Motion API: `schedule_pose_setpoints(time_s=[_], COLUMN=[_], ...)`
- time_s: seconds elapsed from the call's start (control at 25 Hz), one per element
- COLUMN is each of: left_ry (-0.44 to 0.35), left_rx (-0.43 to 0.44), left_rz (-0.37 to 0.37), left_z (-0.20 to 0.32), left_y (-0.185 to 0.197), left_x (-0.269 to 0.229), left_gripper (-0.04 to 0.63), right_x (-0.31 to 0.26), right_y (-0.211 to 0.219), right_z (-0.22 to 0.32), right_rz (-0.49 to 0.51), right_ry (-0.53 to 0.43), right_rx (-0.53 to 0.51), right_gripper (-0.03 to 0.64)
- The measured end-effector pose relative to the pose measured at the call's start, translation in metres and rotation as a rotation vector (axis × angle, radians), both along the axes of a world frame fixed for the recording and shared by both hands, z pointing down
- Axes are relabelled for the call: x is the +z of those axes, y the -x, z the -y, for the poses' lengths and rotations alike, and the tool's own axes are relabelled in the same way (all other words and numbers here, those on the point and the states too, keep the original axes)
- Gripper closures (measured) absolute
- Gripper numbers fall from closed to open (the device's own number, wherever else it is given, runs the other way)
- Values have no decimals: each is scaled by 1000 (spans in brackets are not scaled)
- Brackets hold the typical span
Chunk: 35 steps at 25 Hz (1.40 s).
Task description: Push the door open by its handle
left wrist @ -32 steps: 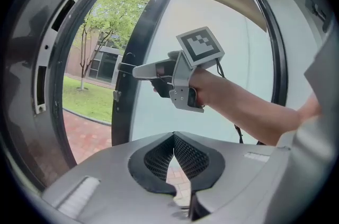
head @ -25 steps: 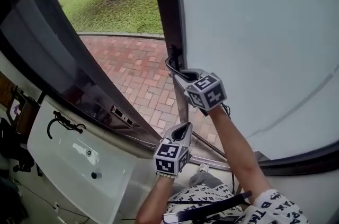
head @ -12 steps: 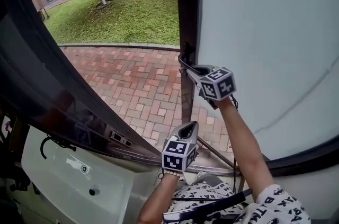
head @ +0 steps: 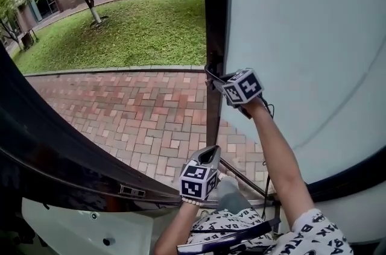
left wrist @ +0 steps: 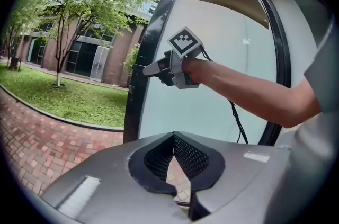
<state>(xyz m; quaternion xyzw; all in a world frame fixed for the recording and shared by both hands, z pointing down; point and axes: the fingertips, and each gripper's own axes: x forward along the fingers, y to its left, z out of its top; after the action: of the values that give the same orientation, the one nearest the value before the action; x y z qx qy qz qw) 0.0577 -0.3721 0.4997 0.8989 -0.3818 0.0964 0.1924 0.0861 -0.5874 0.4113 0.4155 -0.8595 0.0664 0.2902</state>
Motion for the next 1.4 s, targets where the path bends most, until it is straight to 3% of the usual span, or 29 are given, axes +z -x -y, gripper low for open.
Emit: schedule_pose_setpoints(time_s=[0.16,0.32,0.44,0.68,1.04,1.4], left_ry=[-8,-19,-24,-56,0,-16], left_rx=[13,6,5,31,36,159], left_rz=[-31,-69,-92,-71,22,11], left_z=[28,60,95,164,258,291], left_y=[-3,-12,-26,-60,-135,-226], left_x=[-1,2,-1,-10,-17,-50], left_gripper=[606,606,606,606,606,606], right_x=[3,11,10,3,0,-3], right_y=[-16,-34,-51,-89,-173,-274], right_z=[26,44,56,84,134,173], right_rz=[-140,-200,-158,-88,-52,-15], right_ry=[60,115,143,122,128,133], right_rx=[10,-11,-21,40,194,344], right_gripper=[546,543,543,543,546,546])
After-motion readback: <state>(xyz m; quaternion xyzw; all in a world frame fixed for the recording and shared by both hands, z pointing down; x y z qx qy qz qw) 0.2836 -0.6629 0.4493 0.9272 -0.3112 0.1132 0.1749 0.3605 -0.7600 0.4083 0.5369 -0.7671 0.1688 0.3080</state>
